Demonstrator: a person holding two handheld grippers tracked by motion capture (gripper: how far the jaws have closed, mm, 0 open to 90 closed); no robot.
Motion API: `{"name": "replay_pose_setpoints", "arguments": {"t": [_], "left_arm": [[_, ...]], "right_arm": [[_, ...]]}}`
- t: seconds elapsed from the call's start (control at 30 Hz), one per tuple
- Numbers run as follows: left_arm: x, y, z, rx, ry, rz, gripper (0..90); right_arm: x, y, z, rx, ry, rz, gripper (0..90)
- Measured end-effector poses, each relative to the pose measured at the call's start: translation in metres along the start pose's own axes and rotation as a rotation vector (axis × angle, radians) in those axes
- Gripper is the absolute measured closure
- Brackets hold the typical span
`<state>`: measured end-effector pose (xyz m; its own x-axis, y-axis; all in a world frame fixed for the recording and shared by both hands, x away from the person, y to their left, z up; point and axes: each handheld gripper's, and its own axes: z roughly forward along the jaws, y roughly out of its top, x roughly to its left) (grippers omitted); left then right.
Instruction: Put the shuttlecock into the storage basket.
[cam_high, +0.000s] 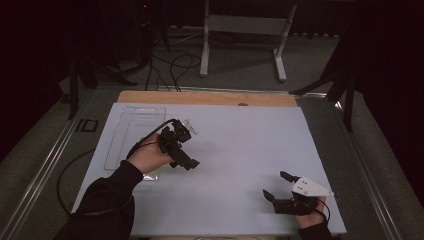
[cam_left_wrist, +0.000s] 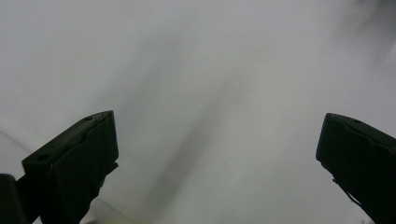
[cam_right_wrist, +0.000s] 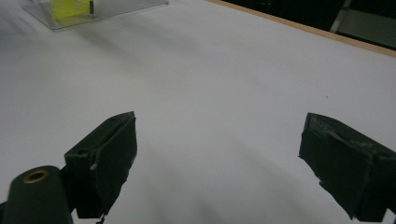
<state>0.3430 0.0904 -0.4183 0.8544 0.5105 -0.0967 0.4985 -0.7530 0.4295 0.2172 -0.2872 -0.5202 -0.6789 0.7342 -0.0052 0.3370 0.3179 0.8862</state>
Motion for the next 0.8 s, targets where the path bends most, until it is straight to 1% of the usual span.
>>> {"name": "replay_pose_setpoints", "arguments": {"t": [0.2,0.3,0.37,0.43,0.57,0.63,0.67,0.73,0.8], "left_arm": [[-0.011,-0.003,0.011,-0.005,-0.026,0.021,0.0],[-0.015,-0.006,0.015,-0.011,-0.053,0.033,0.0],[-0.018,-0.009,0.018,-0.013,-0.061,0.043,0.0],[-0.02,-0.012,0.023,-0.013,-0.066,0.053,0.0],[-0.025,-0.019,0.03,-0.02,-0.095,0.063,0.0],[-0.026,-0.023,0.033,-0.018,-0.101,0.074,0.0],[-0.027,-0.025,0.034,-0.021,-0.103,0.081,0.0],[-0.029,-0.03,0.036,-0.028,-0.116,0.083,0.0],[-0.031,-0.034,0.038,-0.035,-0.119,0.091,0.0]], "right_arm": [[0.0,0.0,-0.001,0.0,-0.001,-0.004,11.5],[0.0,0.0,-0.001,-0.002,-0.001,-0.008,11.5],[0.0,0.001,-0.001,-0.003,-0.002,-0.008,11.5],[0.001,0.001,-0.001,-0.004,-0.003,-0.01,11.5],[0.001,0.001,-0.001,-0.004,-0.002,-0.01,11.5],[0.001,0.001,-0.001,-0.004,-0.003,-0.01,11.5],[0.001,0.001,-0.001,-0.004,-0.003,-0.011,11.5],[0.001,0.001,-0.001,-0.003,-0.003,-0.01,11.5],[0.001,0.001,-0.001,-0.003,-0.002,-0.01,11.5]]}}
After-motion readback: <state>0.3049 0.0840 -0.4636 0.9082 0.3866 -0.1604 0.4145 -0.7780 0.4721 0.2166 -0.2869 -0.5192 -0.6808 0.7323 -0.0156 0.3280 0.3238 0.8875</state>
